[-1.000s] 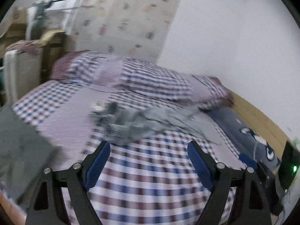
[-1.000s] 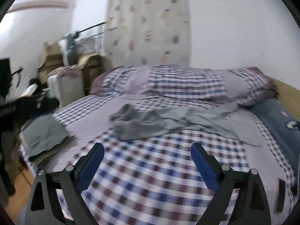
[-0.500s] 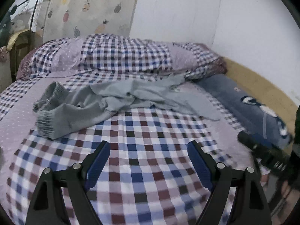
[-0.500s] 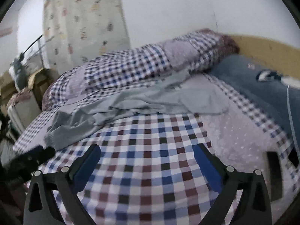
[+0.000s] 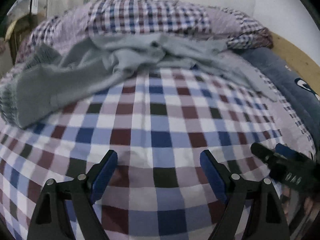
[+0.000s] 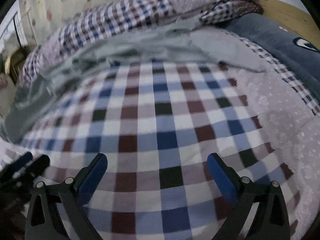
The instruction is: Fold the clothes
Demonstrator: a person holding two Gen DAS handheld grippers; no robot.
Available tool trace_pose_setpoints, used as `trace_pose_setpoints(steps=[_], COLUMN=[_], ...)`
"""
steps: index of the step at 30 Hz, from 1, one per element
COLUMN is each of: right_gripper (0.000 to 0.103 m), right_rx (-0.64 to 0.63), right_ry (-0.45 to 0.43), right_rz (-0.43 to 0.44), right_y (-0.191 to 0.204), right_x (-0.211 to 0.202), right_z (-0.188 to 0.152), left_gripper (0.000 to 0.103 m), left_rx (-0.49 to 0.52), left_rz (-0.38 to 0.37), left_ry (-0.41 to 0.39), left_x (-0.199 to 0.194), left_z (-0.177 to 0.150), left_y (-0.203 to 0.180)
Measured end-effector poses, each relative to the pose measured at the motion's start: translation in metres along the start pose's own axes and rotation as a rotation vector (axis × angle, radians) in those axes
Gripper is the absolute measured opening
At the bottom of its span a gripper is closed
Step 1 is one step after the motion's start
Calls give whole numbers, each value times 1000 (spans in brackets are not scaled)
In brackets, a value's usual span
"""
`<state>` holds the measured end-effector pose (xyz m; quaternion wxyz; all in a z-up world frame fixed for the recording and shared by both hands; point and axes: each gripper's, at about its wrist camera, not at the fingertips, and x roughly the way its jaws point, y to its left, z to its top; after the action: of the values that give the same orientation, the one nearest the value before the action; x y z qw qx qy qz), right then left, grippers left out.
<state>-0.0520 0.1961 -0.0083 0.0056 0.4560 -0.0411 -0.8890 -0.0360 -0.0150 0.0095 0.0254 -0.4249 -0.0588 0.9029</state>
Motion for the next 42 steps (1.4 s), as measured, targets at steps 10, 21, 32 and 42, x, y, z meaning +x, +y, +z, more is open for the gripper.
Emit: trace_pose_setpoints(steps=[10, 21, 32, 42], right_gripper=[103, 103, 103, 103], right_rx=[-34, -22, -21, -20], right_ry=[25, 31, 32, 33], right_rz=[-46, -37, -38, -39], right_y=[4, 4, 4, 4], right_x=[9, 8, 8, 9], right_z=[-7, -7, -8, -7], left_gripper=[102, 102, 103, 103], left_rx=[95, 90, 89, 87], left_rz=[106, 103, 111, 110], left_ry=[39, 56, 59, 60], left_x=[15, 16, 16, 16], left_z=[-9, -8, -9, -9], left_y=[-17, -15, -19, -17])
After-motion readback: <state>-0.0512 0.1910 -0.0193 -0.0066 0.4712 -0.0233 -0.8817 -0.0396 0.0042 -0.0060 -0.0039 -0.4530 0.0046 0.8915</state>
